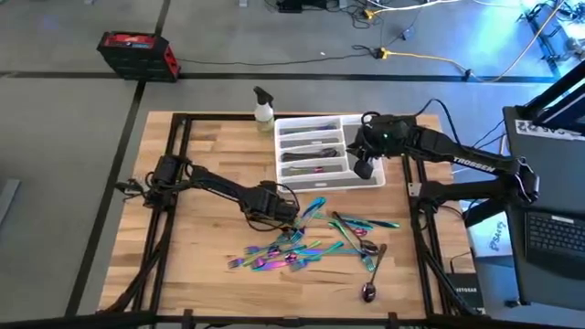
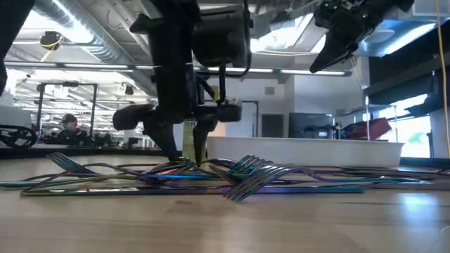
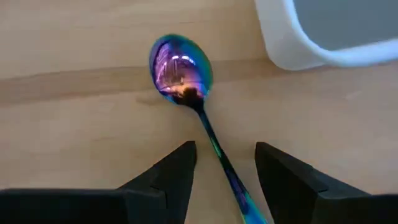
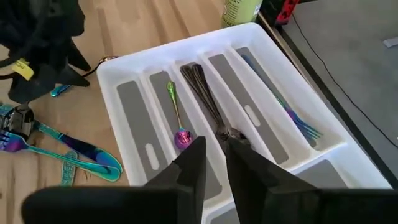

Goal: Sort silverware
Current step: Put the blue teaspoon on the white silverware tray

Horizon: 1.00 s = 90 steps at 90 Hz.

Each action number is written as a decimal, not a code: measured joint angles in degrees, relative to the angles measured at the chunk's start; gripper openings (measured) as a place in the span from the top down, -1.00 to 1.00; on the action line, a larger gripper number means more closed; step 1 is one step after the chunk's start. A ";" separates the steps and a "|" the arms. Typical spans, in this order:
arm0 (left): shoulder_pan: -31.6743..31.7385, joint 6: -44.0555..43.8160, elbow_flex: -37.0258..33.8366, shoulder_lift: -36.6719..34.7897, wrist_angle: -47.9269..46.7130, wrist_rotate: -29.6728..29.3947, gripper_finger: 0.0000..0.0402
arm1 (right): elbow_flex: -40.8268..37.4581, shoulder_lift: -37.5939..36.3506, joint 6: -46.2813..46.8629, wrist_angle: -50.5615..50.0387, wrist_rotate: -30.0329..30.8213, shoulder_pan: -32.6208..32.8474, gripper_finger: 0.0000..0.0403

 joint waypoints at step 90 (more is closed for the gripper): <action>-1.18 9.67 -0.11 0.04 -3.23 -2.52 0.99 | 0.02 0.00 -1.96 4.31 -3.59 0.02 0.77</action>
